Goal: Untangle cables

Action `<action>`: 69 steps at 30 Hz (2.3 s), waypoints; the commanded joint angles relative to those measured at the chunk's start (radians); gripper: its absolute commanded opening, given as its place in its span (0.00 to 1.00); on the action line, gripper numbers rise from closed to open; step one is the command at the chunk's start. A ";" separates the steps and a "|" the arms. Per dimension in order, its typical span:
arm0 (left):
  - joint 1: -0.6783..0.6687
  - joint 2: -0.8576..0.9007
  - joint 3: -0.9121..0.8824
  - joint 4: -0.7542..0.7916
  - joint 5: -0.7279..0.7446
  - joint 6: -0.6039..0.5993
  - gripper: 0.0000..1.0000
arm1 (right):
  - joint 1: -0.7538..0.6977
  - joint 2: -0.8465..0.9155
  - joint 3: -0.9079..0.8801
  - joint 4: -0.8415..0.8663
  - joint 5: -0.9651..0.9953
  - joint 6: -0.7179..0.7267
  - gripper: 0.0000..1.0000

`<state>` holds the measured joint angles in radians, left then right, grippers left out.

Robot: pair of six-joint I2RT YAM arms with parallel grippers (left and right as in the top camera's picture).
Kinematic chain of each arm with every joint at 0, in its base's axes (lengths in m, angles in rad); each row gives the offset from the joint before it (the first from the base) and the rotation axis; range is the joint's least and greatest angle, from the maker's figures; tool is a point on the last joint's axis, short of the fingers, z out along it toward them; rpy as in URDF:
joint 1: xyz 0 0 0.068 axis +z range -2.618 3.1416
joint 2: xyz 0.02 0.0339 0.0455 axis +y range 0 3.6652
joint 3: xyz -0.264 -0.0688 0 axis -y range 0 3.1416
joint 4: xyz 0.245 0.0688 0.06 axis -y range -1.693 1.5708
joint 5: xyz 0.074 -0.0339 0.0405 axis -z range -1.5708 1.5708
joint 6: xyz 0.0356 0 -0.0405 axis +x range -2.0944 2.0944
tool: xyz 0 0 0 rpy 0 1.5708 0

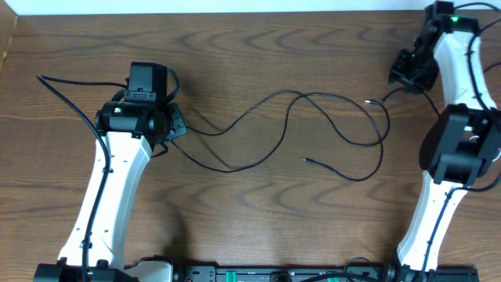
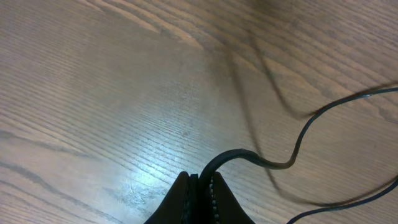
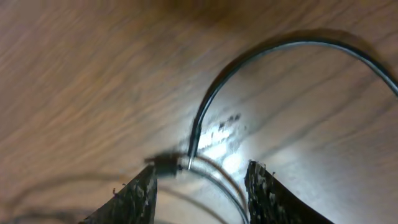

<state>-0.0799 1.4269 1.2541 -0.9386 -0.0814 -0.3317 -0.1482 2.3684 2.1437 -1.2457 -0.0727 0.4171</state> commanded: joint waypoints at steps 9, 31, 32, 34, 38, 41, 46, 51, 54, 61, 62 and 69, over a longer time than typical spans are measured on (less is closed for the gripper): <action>-0.001 0.004 -0.001 -0.003 -0.006 0.016 0.07 | 0.023 0.034 0.001 0.035 0.156 0.241 0.43; -0.001 0.004 -0.001 -0.003 -0.006 0.016 0.07 | 0.099 0.130 -0.006 0.031 0.174 0.278 0.43; -0.001 0.004 -0.001 -0.003 -0.006 0.016 0.07 | 0.098 0.130 -0.007 0.025 0.177 0.279 0.43; -0.001 0.004 -0.001 -0.003 -0.006 0.016 0.07 | 0.098 0.130 -0.017 0.015 0.183 0.286 0.43; -0.001 0.004 -0.001 -0.003 -0.006 0.017 0.08 | 0.098 0.130 -0.045 0.015 0.183 0.287 0.42; -0.001 0.004 -0.001 -0.003 -0.006 0.017 0.07 | 0.097 0.130 -0.066 0.014 0.182 0.293 0.34; -0.001 0.004 -0.001 -0.003 -0.006 0.017 0.07 | 0.096 0.130 -0.070 -0.008 0.182 0.285 0.06; -0.001 0.004 -0.001 -0.002 -0.006 0.017 0.07 | 0.067 0.072 -0.070 -0.031 0.183 0.190 0.01; -0.001 0.004 -0.001 -0.003 -0.006 0.017 0.08 | 0.042 -0.001 -0.070 -0.034 0.188 0.132 0.01; -0.001 0.004 -0.001 -0.003 -0.006 0.017 0.07 | -0.061 -0.231 -0.070 -0.063 0.302 -0.056 0.01; -0.001 0.004 -0.001 -0.003 -0.006 0.017 0.07 | -0.080 -0.257 -0.070 -0.072 0.336 -0.067 0.01; -0.001 0.004 -0.001 -0.002 -0.006 0.016 0.08 | -0.269 -0.311 -0.072 -0.135 0.462 -0.077 0.01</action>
<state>-0.0799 1.4269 1.2541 -0.9382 -0.0811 -0.3317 -0.3359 2.0277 2.0804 -1.3663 0.2974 0.3756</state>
